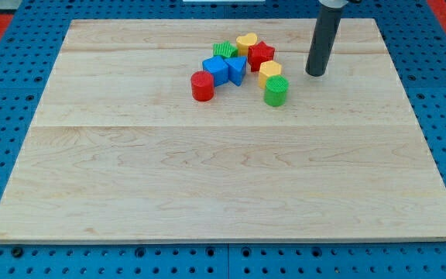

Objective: Move your arm towards the yellow heart

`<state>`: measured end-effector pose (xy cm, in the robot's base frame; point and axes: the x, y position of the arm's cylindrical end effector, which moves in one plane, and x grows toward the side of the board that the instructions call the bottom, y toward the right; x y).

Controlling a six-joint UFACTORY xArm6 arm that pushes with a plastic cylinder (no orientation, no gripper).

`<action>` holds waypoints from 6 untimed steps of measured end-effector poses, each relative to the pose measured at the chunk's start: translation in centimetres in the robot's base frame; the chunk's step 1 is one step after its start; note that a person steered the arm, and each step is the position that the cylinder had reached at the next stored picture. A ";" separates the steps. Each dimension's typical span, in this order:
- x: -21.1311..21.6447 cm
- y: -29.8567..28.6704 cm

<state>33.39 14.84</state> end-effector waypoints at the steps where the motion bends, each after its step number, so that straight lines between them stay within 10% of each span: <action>1: 1.1 0.0; 6: -8.3 -1.1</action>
